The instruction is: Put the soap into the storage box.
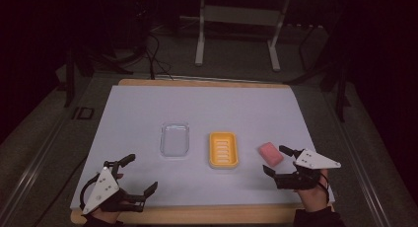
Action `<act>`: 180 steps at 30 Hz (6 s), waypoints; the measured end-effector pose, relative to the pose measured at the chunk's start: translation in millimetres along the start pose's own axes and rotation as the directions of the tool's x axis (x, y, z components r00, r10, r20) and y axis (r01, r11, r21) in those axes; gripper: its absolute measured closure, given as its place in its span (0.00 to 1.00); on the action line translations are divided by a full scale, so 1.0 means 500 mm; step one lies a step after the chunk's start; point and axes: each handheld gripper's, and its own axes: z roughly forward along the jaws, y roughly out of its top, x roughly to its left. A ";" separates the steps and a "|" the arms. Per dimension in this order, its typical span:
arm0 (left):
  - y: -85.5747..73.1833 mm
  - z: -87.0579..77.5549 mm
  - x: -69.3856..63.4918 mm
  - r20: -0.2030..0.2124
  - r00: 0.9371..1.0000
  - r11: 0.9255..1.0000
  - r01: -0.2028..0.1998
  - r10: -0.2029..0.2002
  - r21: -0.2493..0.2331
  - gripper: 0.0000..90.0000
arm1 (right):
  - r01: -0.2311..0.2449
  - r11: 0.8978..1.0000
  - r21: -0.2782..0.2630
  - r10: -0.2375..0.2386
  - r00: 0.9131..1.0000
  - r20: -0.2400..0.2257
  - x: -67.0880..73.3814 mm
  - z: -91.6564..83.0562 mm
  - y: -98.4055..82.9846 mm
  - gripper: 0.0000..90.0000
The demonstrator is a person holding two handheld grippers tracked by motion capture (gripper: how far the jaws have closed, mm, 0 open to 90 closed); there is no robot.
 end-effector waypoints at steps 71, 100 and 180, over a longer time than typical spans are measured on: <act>-0.003 0.004 -0.010 0.003 1.000 0.999 -0.022 0.022 0.046 0.00 | -0.258 0.504 0.824 0.174 0.965 0.196 -0.081 0.070 0.018 0.15; -0.004 0.005 -0.010 0.004 1.000 0.998 -0.027 0.027 0.054 0.00 | -0.212 0.461 0.862 0.155 0.975 0.157 -0.130 0.138 0.075 0.19; -0.006 0.006 -0.009 0.002 1.000 0.998 -0.017 0.016 0.056 0.00 | -0.402 0.604 0.688 0.206 0.913 0.353 -0.072 0.239 0.188 0.42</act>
